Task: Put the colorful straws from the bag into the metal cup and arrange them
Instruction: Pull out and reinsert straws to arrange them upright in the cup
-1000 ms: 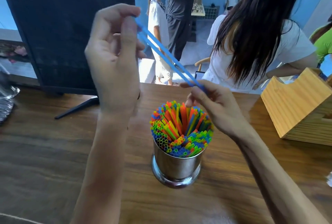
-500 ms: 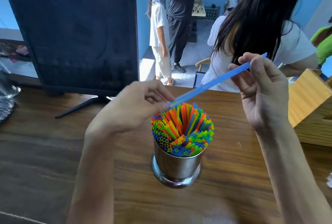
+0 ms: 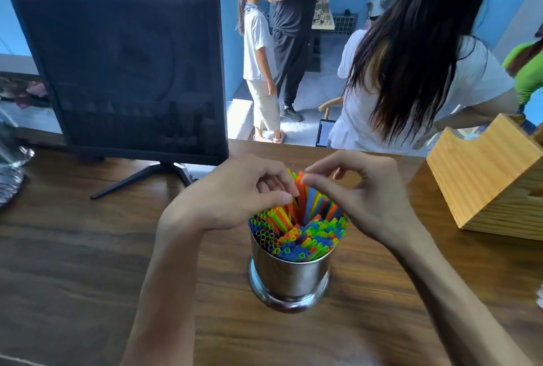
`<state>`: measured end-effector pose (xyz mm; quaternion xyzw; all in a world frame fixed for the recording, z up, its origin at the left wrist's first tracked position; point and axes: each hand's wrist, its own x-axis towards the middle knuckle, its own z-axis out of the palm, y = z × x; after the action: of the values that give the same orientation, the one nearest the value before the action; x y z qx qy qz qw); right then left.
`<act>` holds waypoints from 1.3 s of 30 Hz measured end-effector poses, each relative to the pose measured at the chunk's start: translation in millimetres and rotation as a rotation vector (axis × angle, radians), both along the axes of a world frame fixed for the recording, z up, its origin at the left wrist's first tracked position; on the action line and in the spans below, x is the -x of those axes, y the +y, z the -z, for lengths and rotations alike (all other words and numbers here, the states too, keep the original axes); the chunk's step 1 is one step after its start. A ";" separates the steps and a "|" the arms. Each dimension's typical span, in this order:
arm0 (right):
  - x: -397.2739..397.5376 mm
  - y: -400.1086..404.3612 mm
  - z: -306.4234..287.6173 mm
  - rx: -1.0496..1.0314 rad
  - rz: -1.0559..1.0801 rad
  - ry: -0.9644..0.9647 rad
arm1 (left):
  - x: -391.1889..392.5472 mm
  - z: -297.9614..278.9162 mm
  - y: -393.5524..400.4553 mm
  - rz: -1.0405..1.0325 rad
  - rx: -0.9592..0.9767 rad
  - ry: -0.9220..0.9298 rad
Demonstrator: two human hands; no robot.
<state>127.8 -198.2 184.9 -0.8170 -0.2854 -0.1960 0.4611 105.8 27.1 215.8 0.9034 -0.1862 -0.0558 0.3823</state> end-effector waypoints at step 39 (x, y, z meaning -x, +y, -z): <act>-37.8 0.1 38.5 -0.367 -0.155 0.913 | -23.8 44.2 1.5 -0.397 0.216 -0.105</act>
<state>165.6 -198.0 146.4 -0.7011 -0.0752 0.1696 0.6885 129.7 28.7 171.5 0.8778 -0.0294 0.0878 0.4700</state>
